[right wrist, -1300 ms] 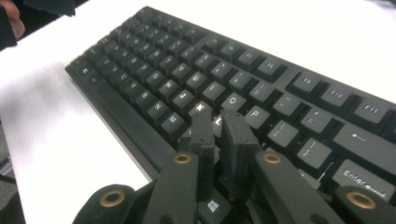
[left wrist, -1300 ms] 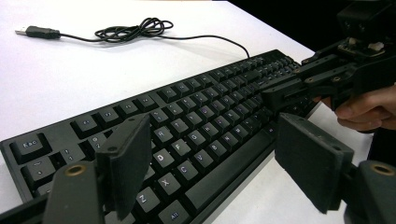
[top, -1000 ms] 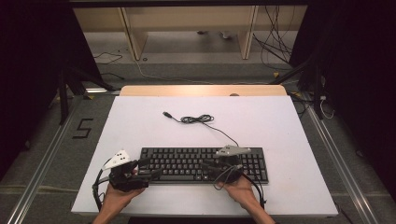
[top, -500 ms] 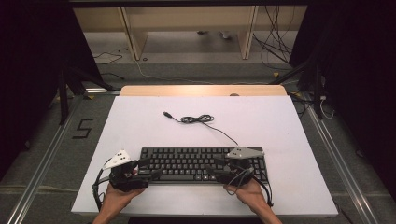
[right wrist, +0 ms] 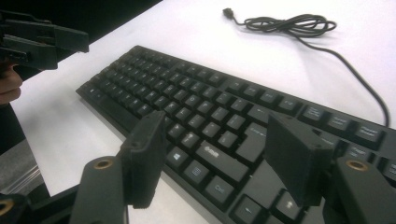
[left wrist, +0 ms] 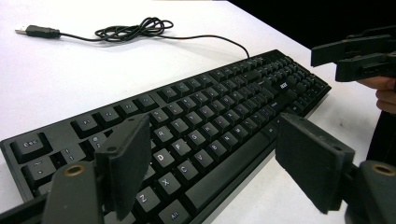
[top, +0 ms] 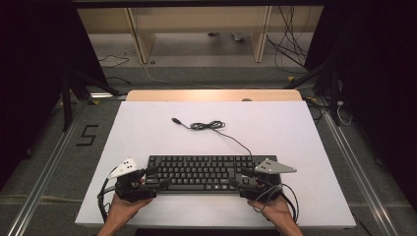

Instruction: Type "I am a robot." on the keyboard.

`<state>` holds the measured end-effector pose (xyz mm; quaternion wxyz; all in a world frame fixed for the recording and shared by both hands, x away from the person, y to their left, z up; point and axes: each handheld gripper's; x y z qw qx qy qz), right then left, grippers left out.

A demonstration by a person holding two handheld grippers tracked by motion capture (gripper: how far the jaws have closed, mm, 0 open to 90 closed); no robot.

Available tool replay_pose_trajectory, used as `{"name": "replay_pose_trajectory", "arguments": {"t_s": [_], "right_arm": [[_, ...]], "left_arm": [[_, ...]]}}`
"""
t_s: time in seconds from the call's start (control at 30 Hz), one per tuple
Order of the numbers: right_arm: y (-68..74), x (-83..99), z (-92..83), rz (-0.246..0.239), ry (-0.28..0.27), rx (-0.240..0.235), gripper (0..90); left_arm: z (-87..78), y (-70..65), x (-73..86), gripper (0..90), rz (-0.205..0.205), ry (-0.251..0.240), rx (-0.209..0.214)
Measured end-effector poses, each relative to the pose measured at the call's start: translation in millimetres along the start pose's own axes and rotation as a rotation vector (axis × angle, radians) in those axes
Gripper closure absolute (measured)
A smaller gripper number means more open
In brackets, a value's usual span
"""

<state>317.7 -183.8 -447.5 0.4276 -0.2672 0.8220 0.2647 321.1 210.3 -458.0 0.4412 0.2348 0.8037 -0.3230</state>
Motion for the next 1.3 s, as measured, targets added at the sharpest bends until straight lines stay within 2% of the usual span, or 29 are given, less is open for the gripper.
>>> {"name": "replay_pose_trajectory", "arguments": {"t_s": [0.53,1.3], "right_arm": [[-6.2,11.8,-20.1,0.006,-0.022,0.048,35.4],[-6.9,11.1,-21.2,0.004,-0.036,0.064,31.3]], "left_arm": [[0.5,-2.2,0.6,26.4,0.004,0.009,0.007],[0.2,0.0,0.4,26.3,-0.002,0.005,0.002]]}}
Point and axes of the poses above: each handheld gripper's, and its own axes: z roughly forward along the jaws, x roughly out of its underside, y roughly to its left, and after that the axes turned 1 degree about -z, right-handed
